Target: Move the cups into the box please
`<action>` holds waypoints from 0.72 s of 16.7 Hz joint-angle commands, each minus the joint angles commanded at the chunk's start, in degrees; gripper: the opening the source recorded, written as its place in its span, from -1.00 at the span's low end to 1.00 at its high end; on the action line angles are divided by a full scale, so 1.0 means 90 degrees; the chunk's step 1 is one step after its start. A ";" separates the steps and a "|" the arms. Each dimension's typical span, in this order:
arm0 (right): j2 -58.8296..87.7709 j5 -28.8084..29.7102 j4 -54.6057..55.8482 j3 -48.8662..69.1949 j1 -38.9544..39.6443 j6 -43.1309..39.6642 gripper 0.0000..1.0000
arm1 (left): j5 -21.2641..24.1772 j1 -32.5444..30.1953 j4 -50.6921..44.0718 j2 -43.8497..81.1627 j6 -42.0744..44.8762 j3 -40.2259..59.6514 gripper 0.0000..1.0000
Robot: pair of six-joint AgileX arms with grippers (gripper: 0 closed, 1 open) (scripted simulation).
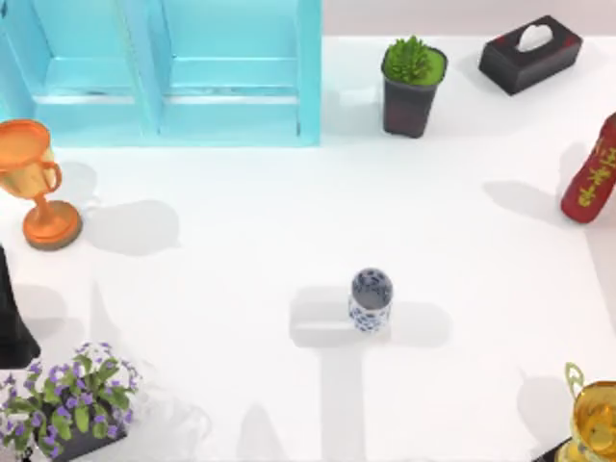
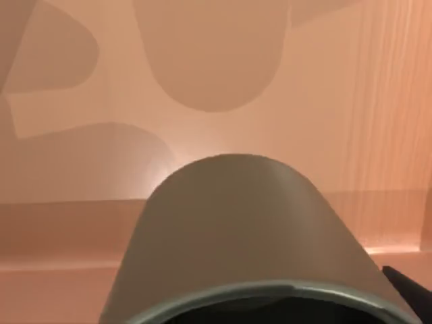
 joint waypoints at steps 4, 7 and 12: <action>0.0000 0.0000 0.0000 0.0000 0.0000 0.0000 0.06 | 0.0000 0.0000 0.0000 0.0000 0.0000 0.0000 1.00; 0.0000 0.0000 0.0000 0.0000 0.0000 0.0000 0.51 | 0.0000 0.0000 0.0000 0.0000 0.0000 0.0000 1.00; 0.0000 0.0000 0.0000 0.0000 0.0000 0.0000 1.00 | 0.0000 0.0000 0.0000 0.0000 0.0000 0.0000 1.00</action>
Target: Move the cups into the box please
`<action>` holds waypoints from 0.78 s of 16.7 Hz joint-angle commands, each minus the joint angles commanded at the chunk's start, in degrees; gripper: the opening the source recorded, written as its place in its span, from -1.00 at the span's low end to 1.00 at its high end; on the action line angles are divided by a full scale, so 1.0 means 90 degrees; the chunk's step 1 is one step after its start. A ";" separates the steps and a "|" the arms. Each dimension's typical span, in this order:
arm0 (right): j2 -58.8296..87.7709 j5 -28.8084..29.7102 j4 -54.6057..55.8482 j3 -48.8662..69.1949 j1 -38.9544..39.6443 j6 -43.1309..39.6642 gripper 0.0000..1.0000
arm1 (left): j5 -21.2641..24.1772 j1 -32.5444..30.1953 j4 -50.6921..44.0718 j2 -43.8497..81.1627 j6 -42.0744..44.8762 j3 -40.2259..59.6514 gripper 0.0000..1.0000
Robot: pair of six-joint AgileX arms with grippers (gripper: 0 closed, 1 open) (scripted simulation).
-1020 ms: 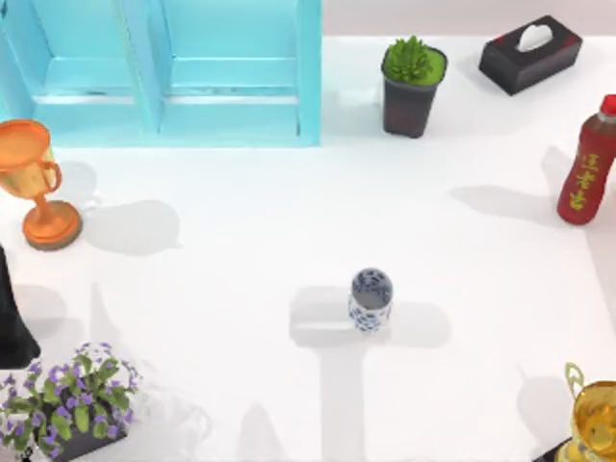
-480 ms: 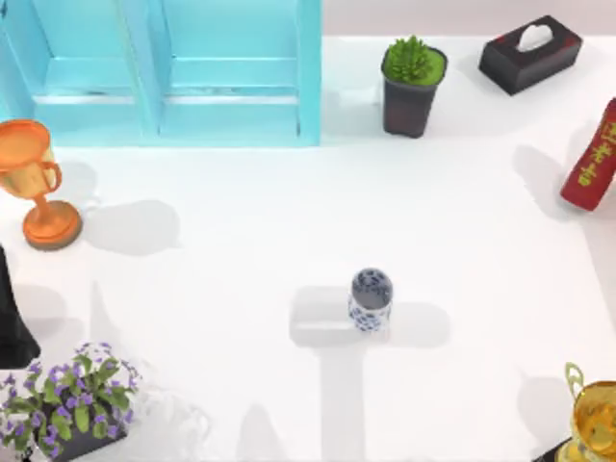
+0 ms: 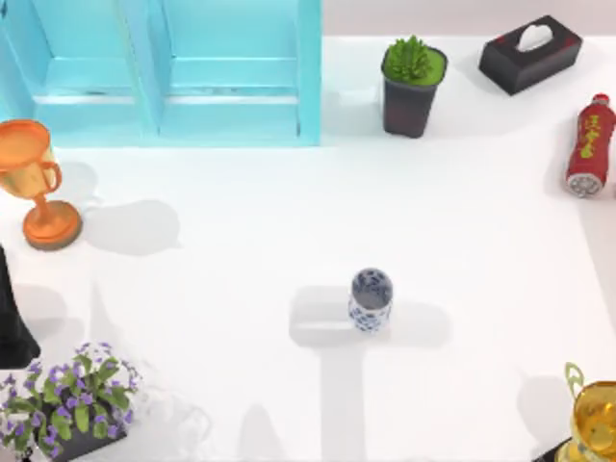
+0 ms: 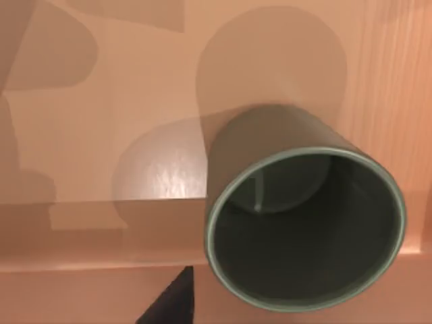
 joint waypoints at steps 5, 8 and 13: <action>0.0000 0.0000 0.0000 0.0000 0.0000 0.0000 1.00 | 0.0000 0.0000 0.0000 0.0000 0.0000 0.0000 1.00; 0.0002 0.0000 -0.0017 0.0018 -0.0008 -0.0001 1.00 | 0.0000 0.0000 0.0000 0.0000 0.0000 0.0000 1.00; 0.0061 0.0000 -0.0896 0.0904 -0.0044 -0.0036 1.00 | 0.0000 0.0000 0.0000 0.0000 0.0000 0.0000 1.00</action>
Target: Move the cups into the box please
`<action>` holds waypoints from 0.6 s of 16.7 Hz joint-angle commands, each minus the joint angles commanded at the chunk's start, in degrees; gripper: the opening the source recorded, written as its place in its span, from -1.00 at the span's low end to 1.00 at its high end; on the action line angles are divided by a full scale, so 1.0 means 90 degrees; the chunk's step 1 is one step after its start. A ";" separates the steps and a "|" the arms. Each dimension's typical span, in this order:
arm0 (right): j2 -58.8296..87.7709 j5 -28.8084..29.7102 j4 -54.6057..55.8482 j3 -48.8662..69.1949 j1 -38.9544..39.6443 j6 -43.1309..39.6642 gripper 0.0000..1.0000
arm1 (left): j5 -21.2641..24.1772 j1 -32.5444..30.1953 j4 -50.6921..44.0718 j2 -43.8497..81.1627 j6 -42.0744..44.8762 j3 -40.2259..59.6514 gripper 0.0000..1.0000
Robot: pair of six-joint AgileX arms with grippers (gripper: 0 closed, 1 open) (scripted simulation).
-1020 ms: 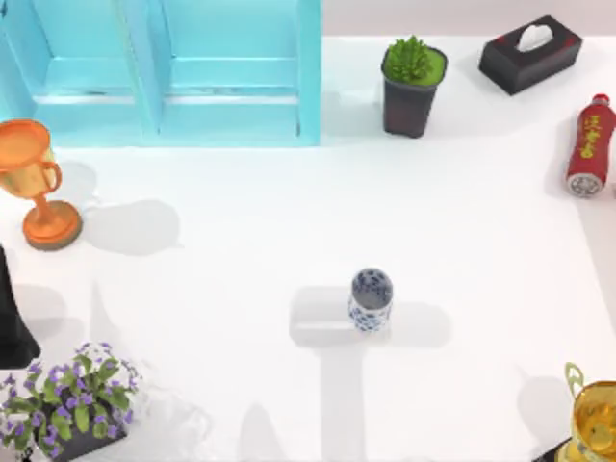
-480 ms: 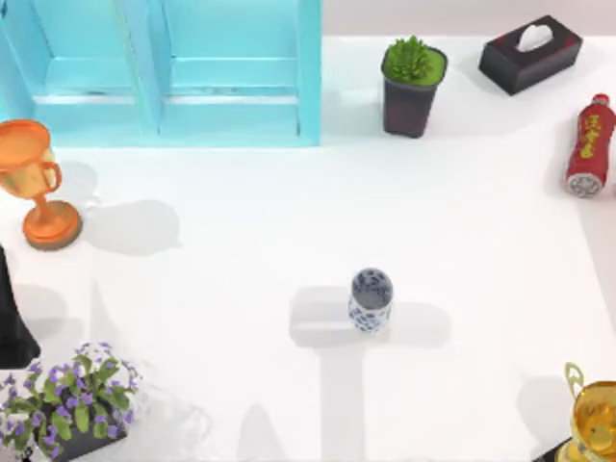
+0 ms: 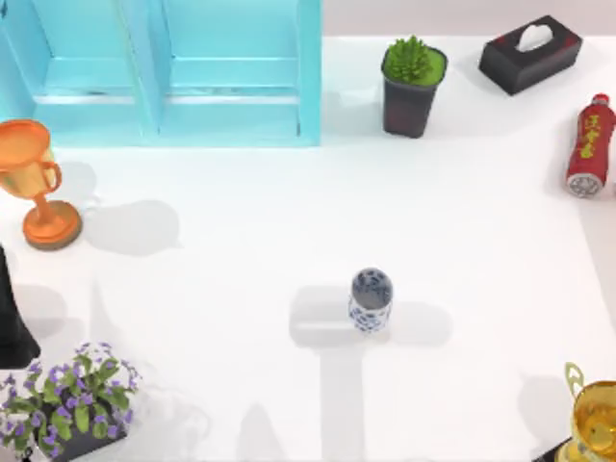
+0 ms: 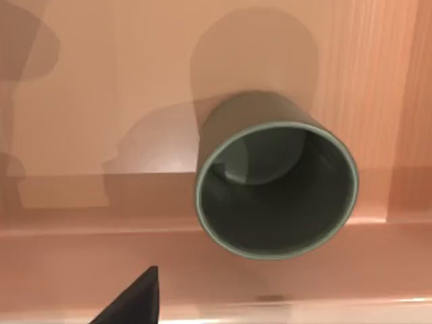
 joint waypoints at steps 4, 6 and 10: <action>-0.0002 -0.0001 -0.1037 0.1052 -0.0010 -0.0009 1.00 | 0.0000 0.0000 0.0000 0.0000 0.0000 0.0000 1.00; -0.0023 -0.0002 -0.1430 0.1448 -0.0006 -0.0006 1.00 | 0.0000 0.0000 0.0000 0.0000 0.0000 0.0000 1.00; -0.0040 -0.0003 -0.1634 0.1651 -0.0002 -0.0002 1.00 | 0.0000 0.0000 0.0000 0.0000 0.0000 0.0000 1.00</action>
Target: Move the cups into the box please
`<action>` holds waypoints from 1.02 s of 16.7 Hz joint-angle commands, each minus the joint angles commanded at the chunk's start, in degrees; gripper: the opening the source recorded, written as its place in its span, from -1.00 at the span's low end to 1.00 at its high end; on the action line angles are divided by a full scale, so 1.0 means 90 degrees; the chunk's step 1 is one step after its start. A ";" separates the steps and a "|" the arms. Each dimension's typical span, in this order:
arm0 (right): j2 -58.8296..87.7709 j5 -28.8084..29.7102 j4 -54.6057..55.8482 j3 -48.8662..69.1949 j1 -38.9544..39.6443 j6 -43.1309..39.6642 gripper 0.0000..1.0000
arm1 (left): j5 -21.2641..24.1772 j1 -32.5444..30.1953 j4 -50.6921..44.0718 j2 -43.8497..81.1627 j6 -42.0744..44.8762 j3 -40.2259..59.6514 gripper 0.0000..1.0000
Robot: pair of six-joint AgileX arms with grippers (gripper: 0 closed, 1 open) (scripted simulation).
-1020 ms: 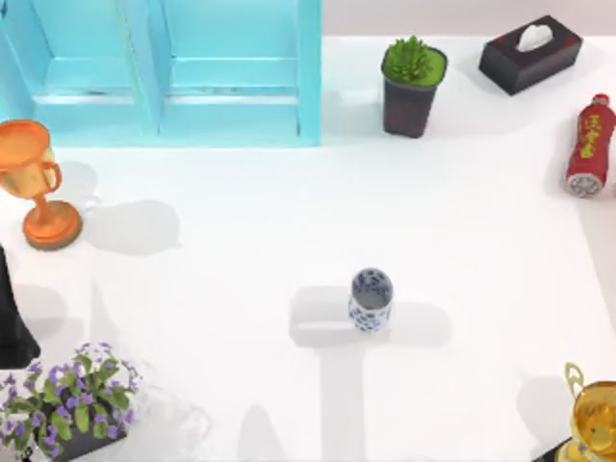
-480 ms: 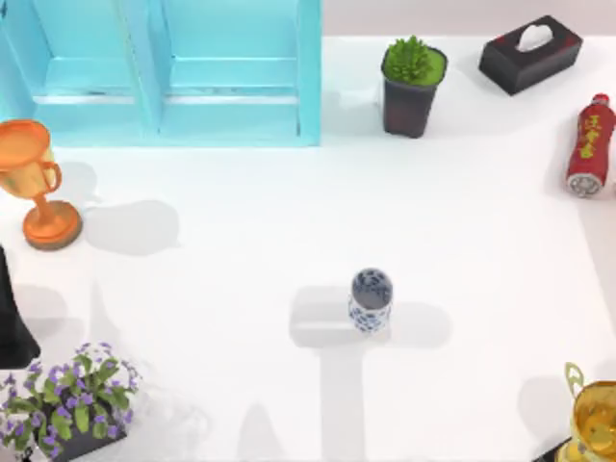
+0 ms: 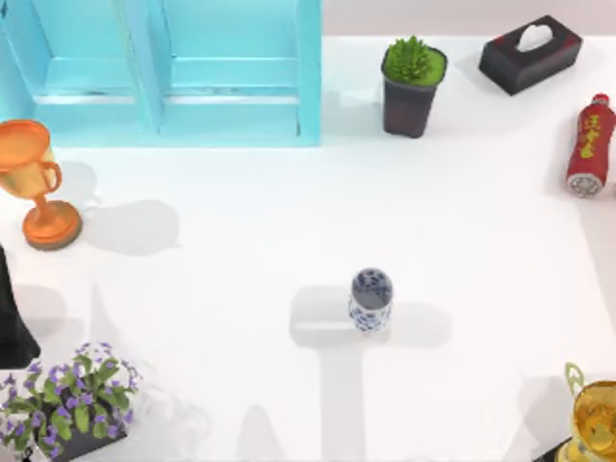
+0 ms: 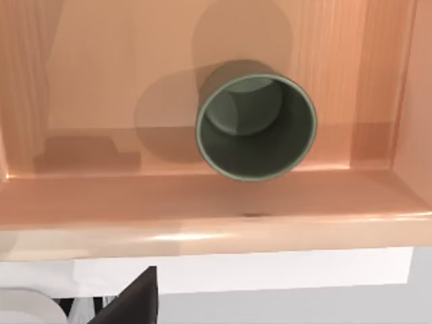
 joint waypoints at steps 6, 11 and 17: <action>0.0276 0.0097 -0.0008 0.0163 0.0436 0.0314 1.00 | 0.0000 0.0000 0.0000 0.0000 0.0000 0.0000 1.00; 0.1255 0.0232 0.0003 0.0870 0.2434 0.2117 1.00 | 0.0000 0.0000 0.0000 0.0000 0.0000 0.0000 1.00; 0.2568 0.0005 0.0300 0.1806 0.5842 0.5743 1.00 | 0.0000 0.0000 0.0000 0.0000 0.0000 0.0000 1.00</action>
